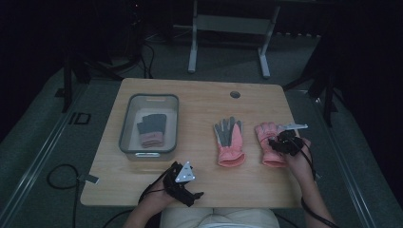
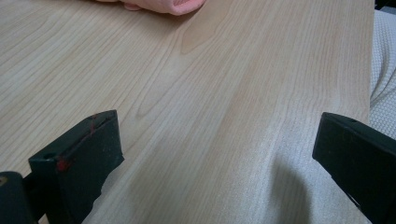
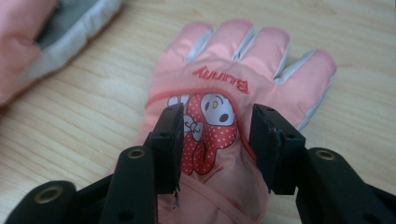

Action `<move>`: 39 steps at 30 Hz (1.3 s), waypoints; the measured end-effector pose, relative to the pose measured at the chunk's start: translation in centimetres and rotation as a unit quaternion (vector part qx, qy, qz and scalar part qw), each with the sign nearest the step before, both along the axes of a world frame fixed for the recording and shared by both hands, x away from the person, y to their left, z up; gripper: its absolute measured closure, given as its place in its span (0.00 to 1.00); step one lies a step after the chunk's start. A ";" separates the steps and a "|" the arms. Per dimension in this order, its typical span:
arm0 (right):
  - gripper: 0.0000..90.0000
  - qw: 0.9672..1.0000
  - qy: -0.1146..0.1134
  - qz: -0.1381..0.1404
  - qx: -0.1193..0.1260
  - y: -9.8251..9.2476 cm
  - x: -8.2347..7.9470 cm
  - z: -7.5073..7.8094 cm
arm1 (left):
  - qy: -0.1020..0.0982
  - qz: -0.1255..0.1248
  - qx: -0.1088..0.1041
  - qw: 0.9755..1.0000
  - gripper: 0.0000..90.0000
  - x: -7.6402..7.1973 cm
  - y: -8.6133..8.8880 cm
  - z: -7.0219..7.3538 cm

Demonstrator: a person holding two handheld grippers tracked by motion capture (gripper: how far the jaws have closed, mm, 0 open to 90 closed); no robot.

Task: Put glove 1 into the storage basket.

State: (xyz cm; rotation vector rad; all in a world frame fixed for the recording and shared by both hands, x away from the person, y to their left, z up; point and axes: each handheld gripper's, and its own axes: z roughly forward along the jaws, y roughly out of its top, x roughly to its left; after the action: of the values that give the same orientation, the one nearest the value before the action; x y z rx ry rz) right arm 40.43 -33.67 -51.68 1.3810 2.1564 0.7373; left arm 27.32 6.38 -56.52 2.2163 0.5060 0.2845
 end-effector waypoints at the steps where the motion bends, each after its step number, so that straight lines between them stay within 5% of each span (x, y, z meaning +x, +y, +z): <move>1: 0.62 1.000 -0.001 -0.001 0.005 -0.1 -0.1 -0.2 | 0.000 -0.001 -0.003 1.000 0.01 0.0 0.0 0.0; 13: 0.89 1.000 0.008 -0.021 0.001 0.3 0.3 -1.0 | 0.003 -0.005 0.001 1.000 0.01 0.0 0.0 -0.1; 18: 0.93 0.999 0.006 -0.046 0.022 0.4 0.2 -0.3 | 0.004 -0.007 0.001 1.000 0.01 0.0 0.0 -0.1; 28: 0.94 0.995 -0.039 -0.082 0.039 0.8 -0.8 3.8 | 0.004 -0.006 0.000 1.000 0.01 0.0 -0.1 -0.1; 39: 0.95 0.995 -0.081 -0.047 0.036 4.9 -1.8 8.7 | -0.001 -0.002 0.005 1.000 0.01 0.0 -0.2 -0.1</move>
State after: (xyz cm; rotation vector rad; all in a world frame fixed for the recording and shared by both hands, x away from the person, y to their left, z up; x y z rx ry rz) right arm 38.59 -28.80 -42.98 1.3963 1.9444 0.8669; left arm 27.32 6.22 -56.60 2.2260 0.5004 0.2864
